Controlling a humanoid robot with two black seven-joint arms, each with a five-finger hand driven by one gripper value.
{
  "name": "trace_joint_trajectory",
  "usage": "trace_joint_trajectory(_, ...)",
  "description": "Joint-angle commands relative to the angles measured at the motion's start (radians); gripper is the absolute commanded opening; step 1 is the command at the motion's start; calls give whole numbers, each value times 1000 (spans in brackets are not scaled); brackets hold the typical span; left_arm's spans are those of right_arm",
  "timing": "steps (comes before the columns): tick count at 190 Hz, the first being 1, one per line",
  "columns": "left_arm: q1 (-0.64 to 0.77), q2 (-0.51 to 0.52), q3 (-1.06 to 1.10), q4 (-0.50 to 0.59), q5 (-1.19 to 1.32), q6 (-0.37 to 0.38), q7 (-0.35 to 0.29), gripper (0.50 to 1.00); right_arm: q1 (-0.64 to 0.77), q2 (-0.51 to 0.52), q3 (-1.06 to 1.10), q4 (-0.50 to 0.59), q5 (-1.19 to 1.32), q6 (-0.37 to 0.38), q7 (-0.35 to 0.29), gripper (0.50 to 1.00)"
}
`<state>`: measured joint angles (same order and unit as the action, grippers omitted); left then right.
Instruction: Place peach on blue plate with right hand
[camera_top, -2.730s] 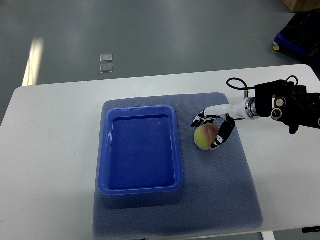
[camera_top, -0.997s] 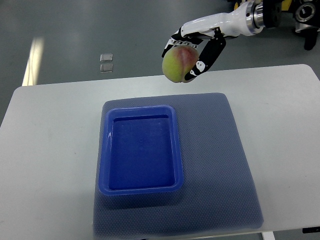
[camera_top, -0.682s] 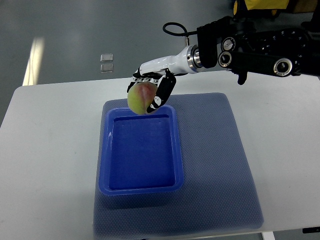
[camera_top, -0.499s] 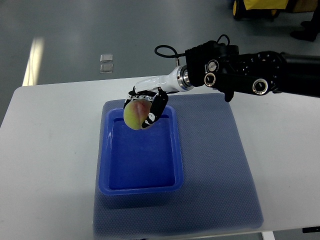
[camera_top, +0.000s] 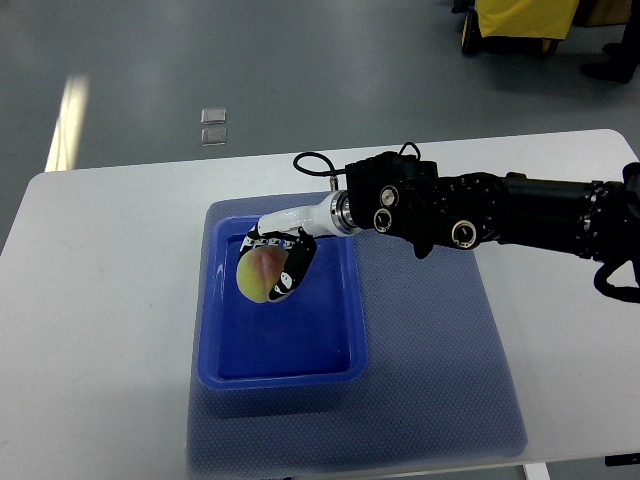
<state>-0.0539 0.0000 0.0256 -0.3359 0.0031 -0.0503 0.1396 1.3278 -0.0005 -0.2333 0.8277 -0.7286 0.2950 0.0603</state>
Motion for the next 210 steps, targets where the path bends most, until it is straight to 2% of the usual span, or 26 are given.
trace_joint_trajectory(1,-1,0,-1,0,0,0,0,1000,-29,0,0,-10,-20,0,3,715)
trace_joint_trajectory(10,-1,0,-1,0,0,0,0,1000,-29,0,0,-10,-20,0,3,715)
trace_joint_trajectory(11,0,0,-1,0,0,0,0,1000,-33,0,0,-10,-23,1,3,806)
trace_joint_trajectory(17,-1,0,-1,0,0,0,0,1000,-36,0,0,-12,-25,3,3,829)
trace_joint_trajectory(26,-1,0,-1,0,0,0,0,1000,-36,0,0,-12,-25,3,3,829)
trace_joint_trajectory(27,0,0,0,0,0,0,0,1000,-38,0,2,-15,-23,7,3,868)
trace_joint_trajectory(35,-1,0,-1,0,0,0,0,1000,-38,0,5,-16,-23,9,3,895)
trace_joint_trajectory(81,0,0,-1,1,-2,0,0,1000,-1,0,20,-10,-12,15,3,921)
trace_joint_trajectory(99,0,0,-1,3,-2,0,0,1000,28,-30,34,-1,-9,24,3,926)
trace_joint_trajectory(100,0,0,-1,3,-2,0,0,1000,46,-67,52,13,-6,39,3,926)
trace_joint_trajectory(115,0,0,-1,3,-2,0,0,1000,65,-144,121,22,-5,49,3,926)
trace_joint_trajectory(124,0,0,-1,3,-2,0,0,1000,65,-144,121,22,-5,49,3,926)
trace_joint_trajectory(125,0,0,0,2,-2,0,0,1000,64,-197,187,22,1,50,6,926)
trace_joint_trajectory(127,0,0,0,1,-2,0,0,1000,60,-208,202,22,3,50,7,926)
trace_joint_trajectory(145,0,0,0,1,-2,0,0,1000,51,-243,265,22,8,55,12,926)
trace_joint_trajectory(146,0,0,0,0,0,0,0,1000,22,-281,361,22,24,67,13,926)
trace_joint_trajectory(164,0,0,0,-5,0,0,0,1000,-108,-316,597,21,84,66,13,926)
trace_joint_trajectory(185,0,0,0,-5,0,0,0,1000,-239,-305,830,10,104,58,13,926)
trace_joint_trajectory(195,0,0,0,-5,0,0,0,1000,-239,-305,830,10,104,58,13,926)
trace_joint_trajectory(196,0,0,0,-3,0,0,0,1000,-302,-297,923,2,107,53,15,926)
trace_joint_trajectory(210,0,0,0,-3,0,0,0,1000,-389,-291,1032,-7,135,47,29,926)
